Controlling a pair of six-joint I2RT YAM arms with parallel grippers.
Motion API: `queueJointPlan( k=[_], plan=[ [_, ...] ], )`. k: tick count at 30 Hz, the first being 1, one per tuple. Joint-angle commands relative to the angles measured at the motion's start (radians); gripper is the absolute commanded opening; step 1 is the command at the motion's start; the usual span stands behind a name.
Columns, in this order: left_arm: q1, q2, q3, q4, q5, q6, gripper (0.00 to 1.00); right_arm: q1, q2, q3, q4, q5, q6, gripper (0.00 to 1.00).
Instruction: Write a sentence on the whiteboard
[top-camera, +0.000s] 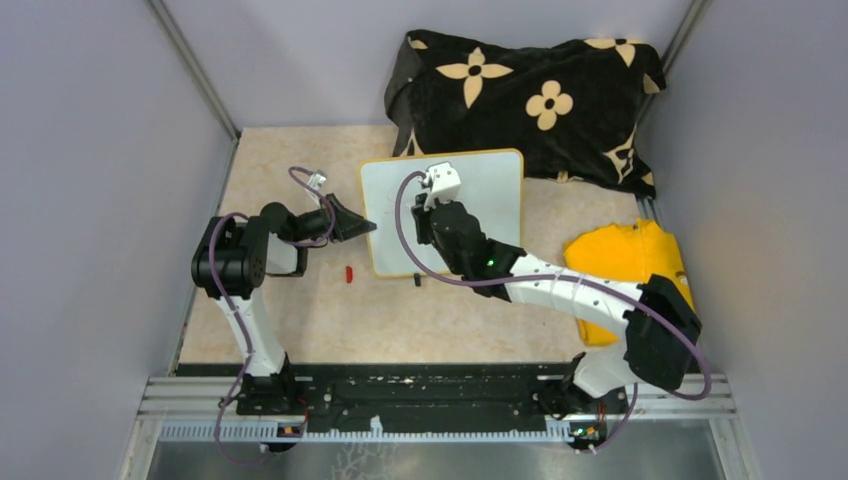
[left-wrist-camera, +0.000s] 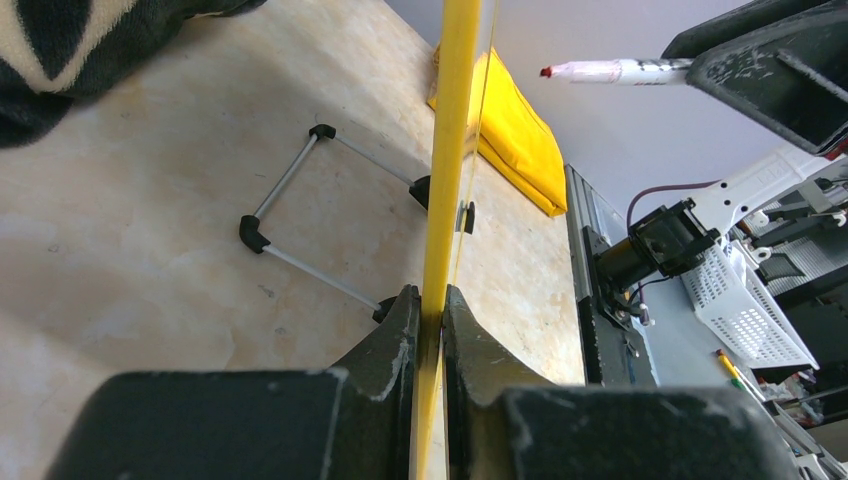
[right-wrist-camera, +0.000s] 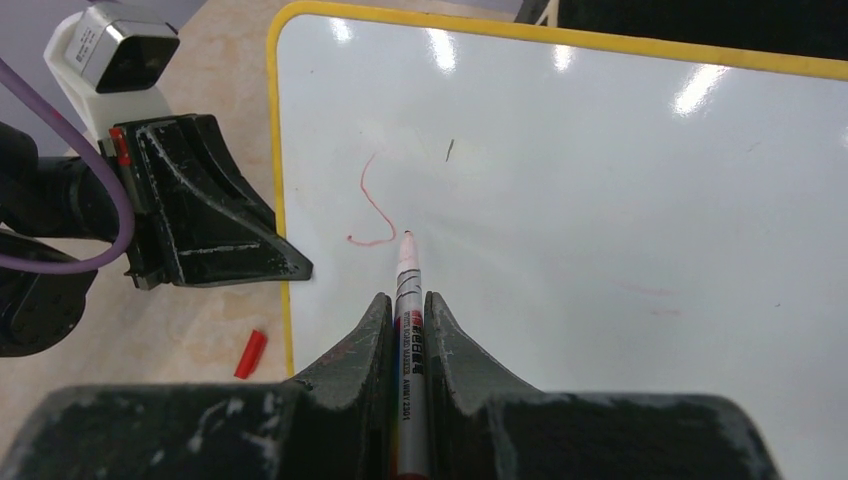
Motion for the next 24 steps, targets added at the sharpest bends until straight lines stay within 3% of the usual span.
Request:
queueJointPlan(
  k=[1, 24],
  plan=[
    [0.001, 0.026, 0.005, 0.242, 0.007, -0.008, 0.0, -0.004, 0.03, 0.064, 0.057, -0.014, -0.012, 0.0],
    [0.0, 0.027, 0.008, 0.242, 0.008, -0.011, 0.0, -0.025, 0.128, 0.12, 0.019, 0.039, 0.015, 0.0]
  ],
)
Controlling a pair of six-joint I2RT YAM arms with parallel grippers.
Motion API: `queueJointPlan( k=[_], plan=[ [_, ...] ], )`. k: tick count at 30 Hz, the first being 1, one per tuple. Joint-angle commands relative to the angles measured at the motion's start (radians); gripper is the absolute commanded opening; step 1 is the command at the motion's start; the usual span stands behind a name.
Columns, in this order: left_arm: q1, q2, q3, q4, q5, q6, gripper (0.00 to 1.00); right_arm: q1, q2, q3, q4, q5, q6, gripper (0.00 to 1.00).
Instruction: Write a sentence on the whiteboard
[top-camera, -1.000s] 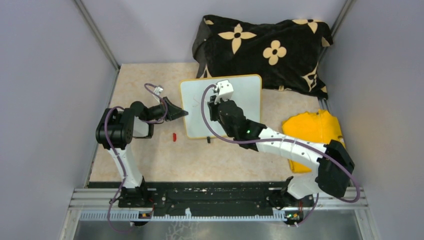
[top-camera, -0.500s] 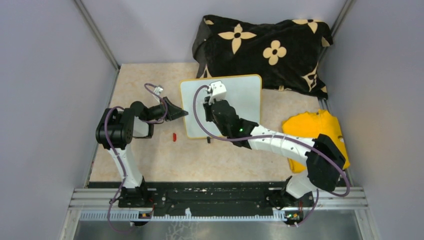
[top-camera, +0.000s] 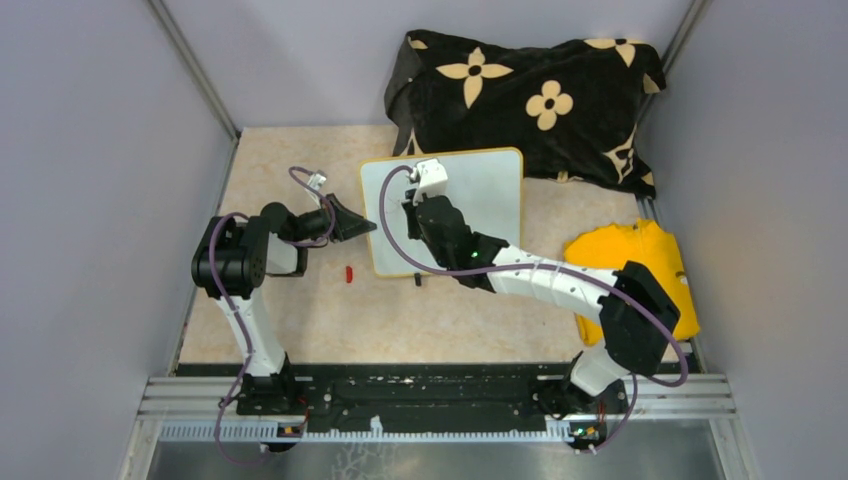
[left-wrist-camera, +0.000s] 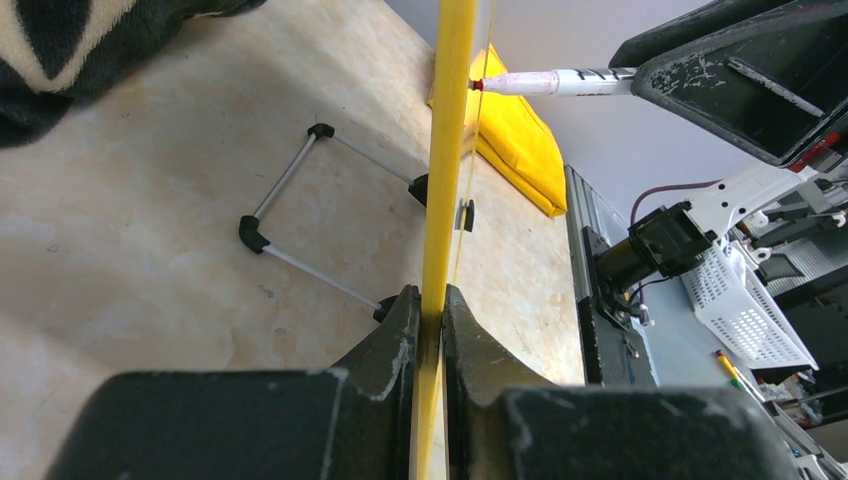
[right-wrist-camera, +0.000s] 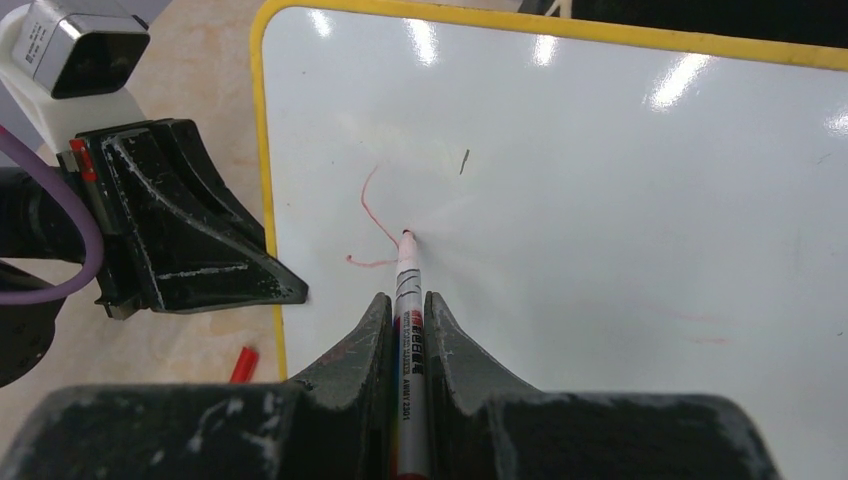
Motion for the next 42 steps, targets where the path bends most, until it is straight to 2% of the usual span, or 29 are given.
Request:
queueJointPlan(
  k=[1, 27, 42],
  plan=[
    [0.0, 0.027, 0.008, 0.242, 0.009, -0.011, 0.0, -0.013, 0.004, 0.044, 0.003, 0.037, 0.013, 0.0],
    [0.001, 0.024, 0.007, 0.241, 0.007, -0.012, 0.0, -0.009, -0.042, -0.05, -0.042, 0.021, 0.064, 0.0],
    [0.001, 0.023, 0.007, 0.242, 0.009, -0.013, 0.0, -0.014, -0.002, 0.05, -0.021, 0.034, 0.028, 0.0]
  ],
)
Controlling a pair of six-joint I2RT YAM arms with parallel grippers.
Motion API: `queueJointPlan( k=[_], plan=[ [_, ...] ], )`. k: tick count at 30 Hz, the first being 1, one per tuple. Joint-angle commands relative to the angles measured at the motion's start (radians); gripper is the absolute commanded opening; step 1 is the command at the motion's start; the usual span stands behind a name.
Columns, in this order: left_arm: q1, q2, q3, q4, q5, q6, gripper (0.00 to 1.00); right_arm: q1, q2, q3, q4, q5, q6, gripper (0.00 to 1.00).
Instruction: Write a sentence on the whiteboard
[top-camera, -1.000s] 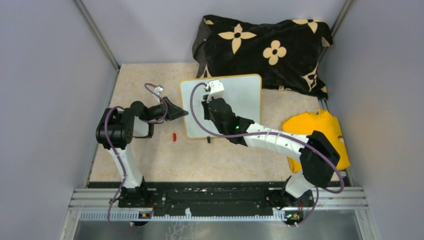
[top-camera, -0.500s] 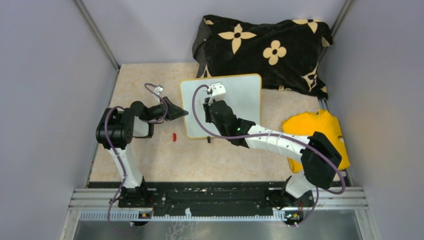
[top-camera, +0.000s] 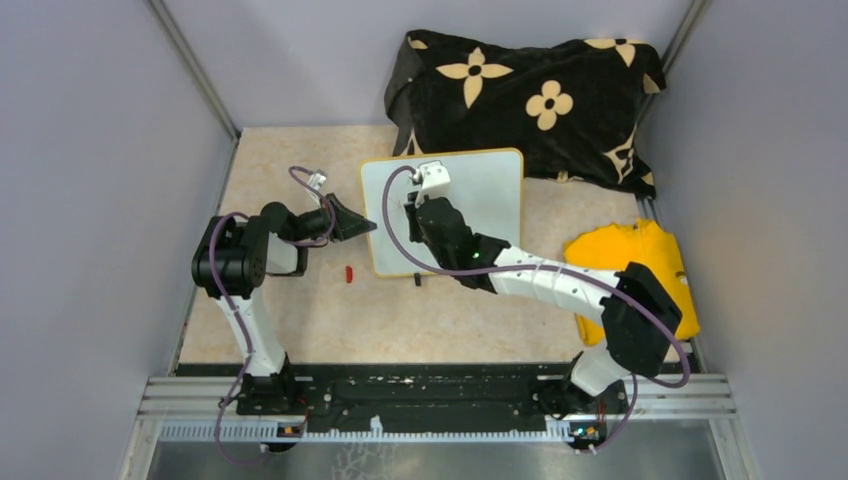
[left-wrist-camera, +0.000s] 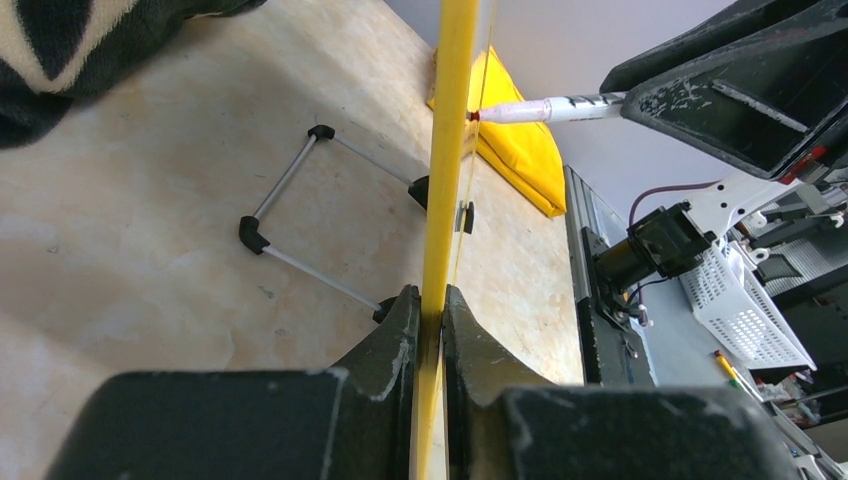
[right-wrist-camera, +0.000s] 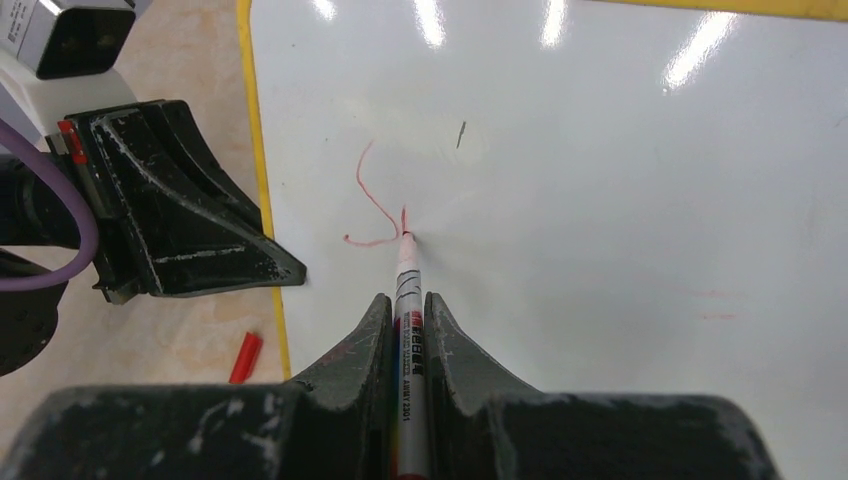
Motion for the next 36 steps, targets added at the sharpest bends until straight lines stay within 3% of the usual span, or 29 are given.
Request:
queueJointPlan(
  k=[1, 36],
  plan=[
    [0.0, 0.021, 0.004, 0.242, 0.009, -0.007, 0.0, -0.015, 0.013, 0.071, 0.024, 0.039, -0.025, 0.0],
    [0.001, 0.023, 0.003, 0.242, 0.008, -0.008, 0.0, -0.055, -0.065, -0.033, -0.002, -0.017, 0.001, 0.0]
  ],
)
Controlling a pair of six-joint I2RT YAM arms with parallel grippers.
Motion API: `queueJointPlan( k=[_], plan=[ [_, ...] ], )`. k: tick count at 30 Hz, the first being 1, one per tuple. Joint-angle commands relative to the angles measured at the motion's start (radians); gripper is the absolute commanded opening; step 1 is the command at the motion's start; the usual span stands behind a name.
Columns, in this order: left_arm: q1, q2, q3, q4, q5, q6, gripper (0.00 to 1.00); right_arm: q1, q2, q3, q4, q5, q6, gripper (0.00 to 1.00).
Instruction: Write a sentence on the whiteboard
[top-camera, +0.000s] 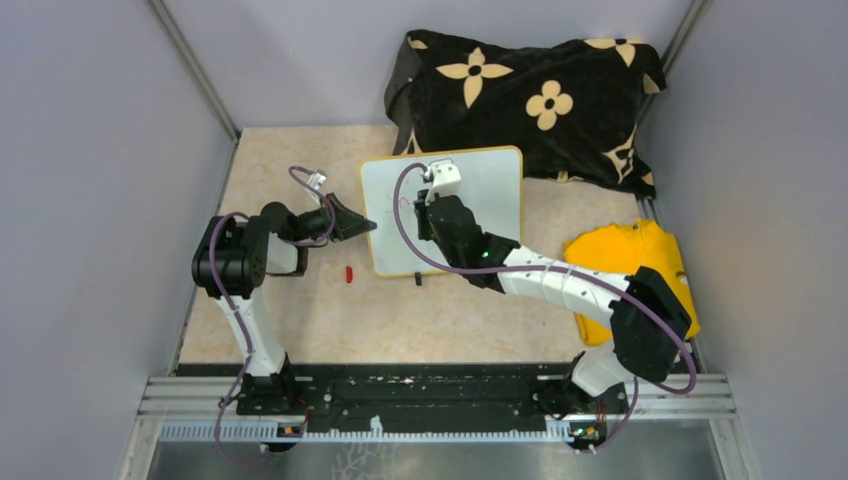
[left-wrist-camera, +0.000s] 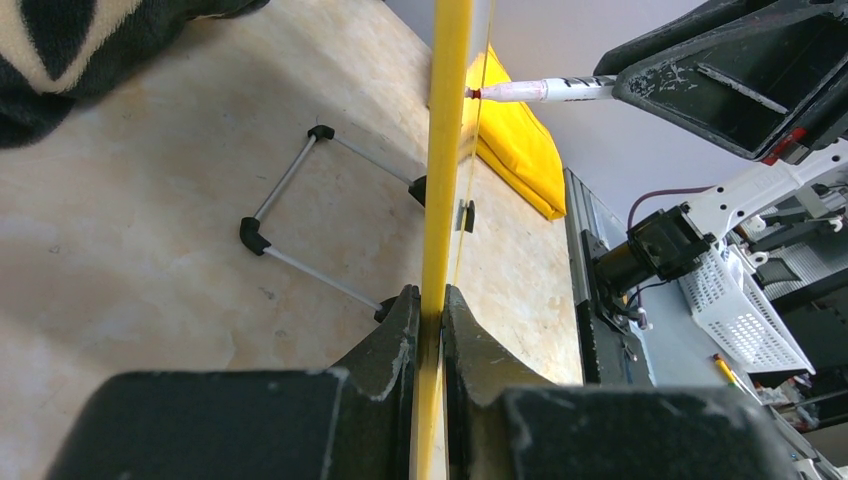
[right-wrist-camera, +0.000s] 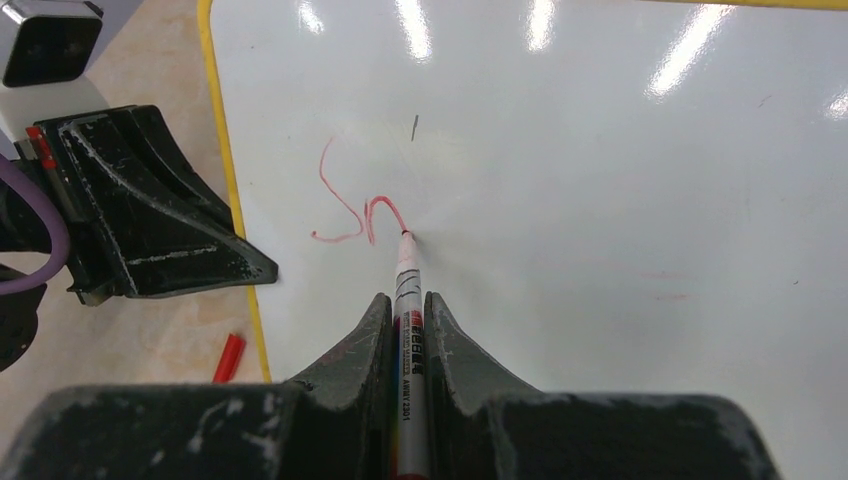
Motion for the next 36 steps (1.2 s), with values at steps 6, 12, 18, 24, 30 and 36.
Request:
queueJointPlan(
  k=[6, 12, 18, 24, 30, 36],
  plan=[
    [0.001, 0.021, 0.003, 0.241, 0.014, -0.006, 0.0, -0.019, -0.026, 0.008, -0.004, -0.007, -0.005, 0.0],
    [0.0, 0.022, 0.002, 0.242, 0.015, -0.008, 0.0, -0.019, -0.007, 0.041, -0.006, 0.016, -0.005, 0.0],
    [0.0, 0.023, 0.004, 0.242, 0.015, -0.008, 0.0, -0.026, 0.012, 0.083, -0.005, 0.021, -0.019, 0.0],
    [0.001, 0.026, 0.004, 0.242, 0.015, -0.008, 0.0, -0.033, 0.023, 0.1, -0.003, 0.019, -0.024, 0.0],
    [0.001, 0.028, 0.004, 0.241, 0.015, -0.008, 0.0, -0.048, 0.02, 0.095, -0.012, 0.033, -0.02, 0.0],
    [0.001, 0.029, 0.004, 0.242, 0.016, -0.008, 0.0, -0.06, -0.011, 0.058, -0.019, 0.05, -0.007, 0.0]
  ],
)
